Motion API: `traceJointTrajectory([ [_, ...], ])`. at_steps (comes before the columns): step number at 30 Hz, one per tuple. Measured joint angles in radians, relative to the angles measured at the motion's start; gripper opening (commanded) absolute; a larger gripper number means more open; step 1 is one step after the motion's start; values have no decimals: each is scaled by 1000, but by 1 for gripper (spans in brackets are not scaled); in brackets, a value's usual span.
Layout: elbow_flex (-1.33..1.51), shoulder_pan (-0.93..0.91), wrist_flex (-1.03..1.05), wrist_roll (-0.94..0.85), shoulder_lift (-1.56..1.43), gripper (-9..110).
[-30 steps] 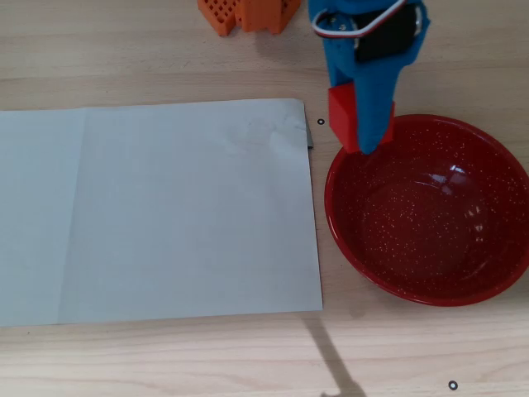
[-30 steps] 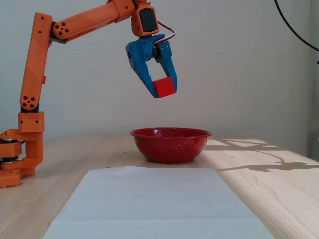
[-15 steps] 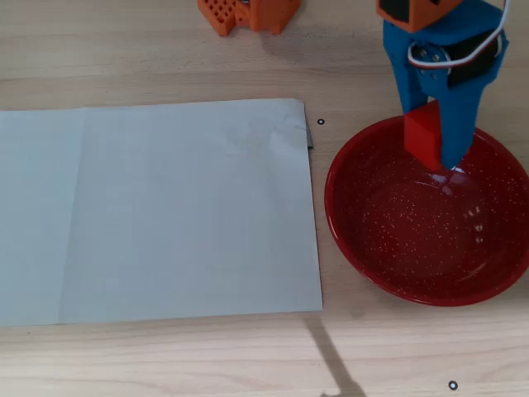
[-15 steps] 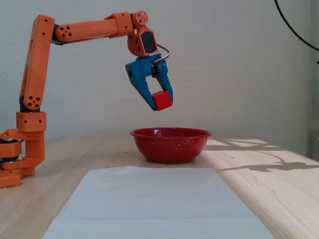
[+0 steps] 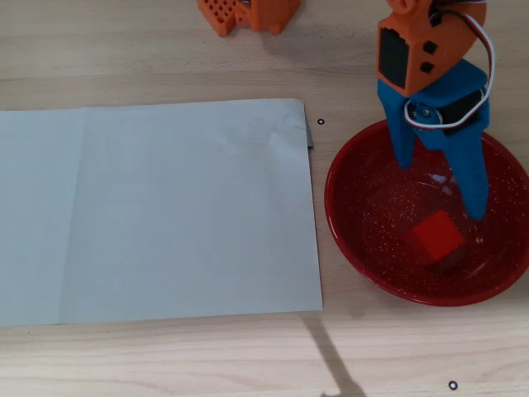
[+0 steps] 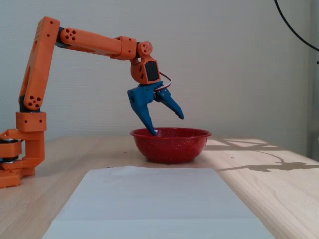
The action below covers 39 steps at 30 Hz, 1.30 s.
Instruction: Grasp the red cube and put it in the red bowl
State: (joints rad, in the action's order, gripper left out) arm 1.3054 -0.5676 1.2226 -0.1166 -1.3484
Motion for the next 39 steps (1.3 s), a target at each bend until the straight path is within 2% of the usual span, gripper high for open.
traceJointTrajectory([
  [9, -172, 2, 235, 0, -23, 14],
  [13, -192, 77, 325, 0, -110, 0],
  [20, -192, 225, 385, -9, -314, 0],
  [23, -110, 290, 382, 2, -433, 0],
  [35, 416, 512, 143, -3, -877, 0],
  [39, 660, 525, 3, -3, -1048, 0],
])
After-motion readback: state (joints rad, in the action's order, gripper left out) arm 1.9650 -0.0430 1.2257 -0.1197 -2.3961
